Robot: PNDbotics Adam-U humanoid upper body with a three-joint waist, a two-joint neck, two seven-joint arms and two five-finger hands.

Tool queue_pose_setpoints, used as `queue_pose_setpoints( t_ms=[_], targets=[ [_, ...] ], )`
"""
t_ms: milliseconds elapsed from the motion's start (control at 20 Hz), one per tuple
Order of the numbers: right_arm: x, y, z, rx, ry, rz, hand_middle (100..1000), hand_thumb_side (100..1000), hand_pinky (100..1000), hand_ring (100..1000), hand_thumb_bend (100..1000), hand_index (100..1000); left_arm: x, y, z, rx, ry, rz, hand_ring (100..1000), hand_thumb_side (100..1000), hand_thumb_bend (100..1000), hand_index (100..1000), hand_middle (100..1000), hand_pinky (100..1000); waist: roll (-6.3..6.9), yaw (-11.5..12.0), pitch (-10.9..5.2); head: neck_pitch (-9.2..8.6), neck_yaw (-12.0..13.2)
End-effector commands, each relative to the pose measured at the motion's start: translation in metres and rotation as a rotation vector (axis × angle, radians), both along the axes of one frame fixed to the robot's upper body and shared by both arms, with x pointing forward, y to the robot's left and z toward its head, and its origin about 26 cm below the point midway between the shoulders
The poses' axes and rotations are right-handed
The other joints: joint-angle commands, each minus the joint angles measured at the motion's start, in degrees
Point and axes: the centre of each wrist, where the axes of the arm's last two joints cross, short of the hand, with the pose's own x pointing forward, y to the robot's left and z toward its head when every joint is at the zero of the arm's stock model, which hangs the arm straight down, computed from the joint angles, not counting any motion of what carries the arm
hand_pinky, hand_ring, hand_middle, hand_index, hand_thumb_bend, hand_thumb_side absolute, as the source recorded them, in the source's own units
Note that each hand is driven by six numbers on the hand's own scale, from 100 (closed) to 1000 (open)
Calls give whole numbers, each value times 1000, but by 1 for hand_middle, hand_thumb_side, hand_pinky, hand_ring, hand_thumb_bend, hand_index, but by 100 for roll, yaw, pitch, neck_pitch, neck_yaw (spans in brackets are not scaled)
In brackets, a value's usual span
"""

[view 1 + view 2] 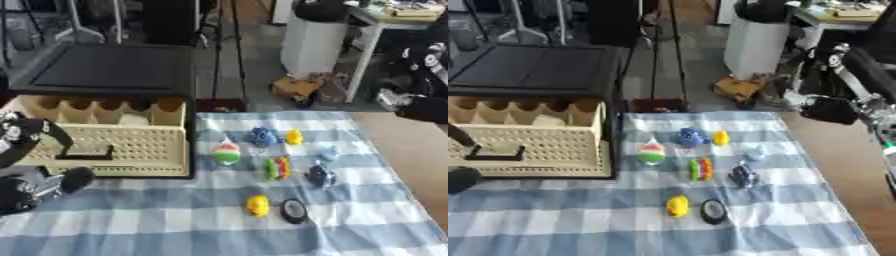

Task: Pick up objects from table and place into drawer.

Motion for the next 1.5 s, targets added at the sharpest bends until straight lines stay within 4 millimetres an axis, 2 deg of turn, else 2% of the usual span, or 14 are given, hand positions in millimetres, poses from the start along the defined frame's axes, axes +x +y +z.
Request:
queue_pose_setpoints(
  t_ms=[50,550,1150,1250,1300,1350,1500],
  targets=[
    [-6,-6,13,7,-37,-24,465,664,140,202,321,725,-5,4,4,51,34,-21,100,1000,746,672,100,100,25,5,-87,44,41],
    [-6,-8,6,33,-20,-37,461,669,138,199,313,725,-7,-3,-11,115,243,-83,100,1000,753,680,100,100,77,-14,-163,118,105],
    [-5,-6,2,59,-17,-33,459,672,137,198,306,722,25,-18,-33,148,264,-12,100,1000,739,724,100,100,63,-127,-158,136,109],
    [-5,-5,1,61,-19,-32,458,673,137,198,304,722,30,-21,-36,160,264,-10,100,1000,740,721,165,100,57,-144,-152,131,111],
    [-5,-5,1,62,-19,-33,458,673,137,198,304,722,33,-23,-37,166,265,-8,100,1000,740,721,165,100,54,-149,-149,129,112],
    [-6,-5,1,63,-20,-33,458,673,137,197,303,722,35,-23,-39,171,265,-4,199,1000,741,725,311,244,52,-154,-147,126,115],
    [-5,-5,1,66,-21,-31,458,674,137,197,302,722,43,-27,-41,193,255,15,341,1000,740,727,437,339,42,-175,-143,117,131]
  ],
)
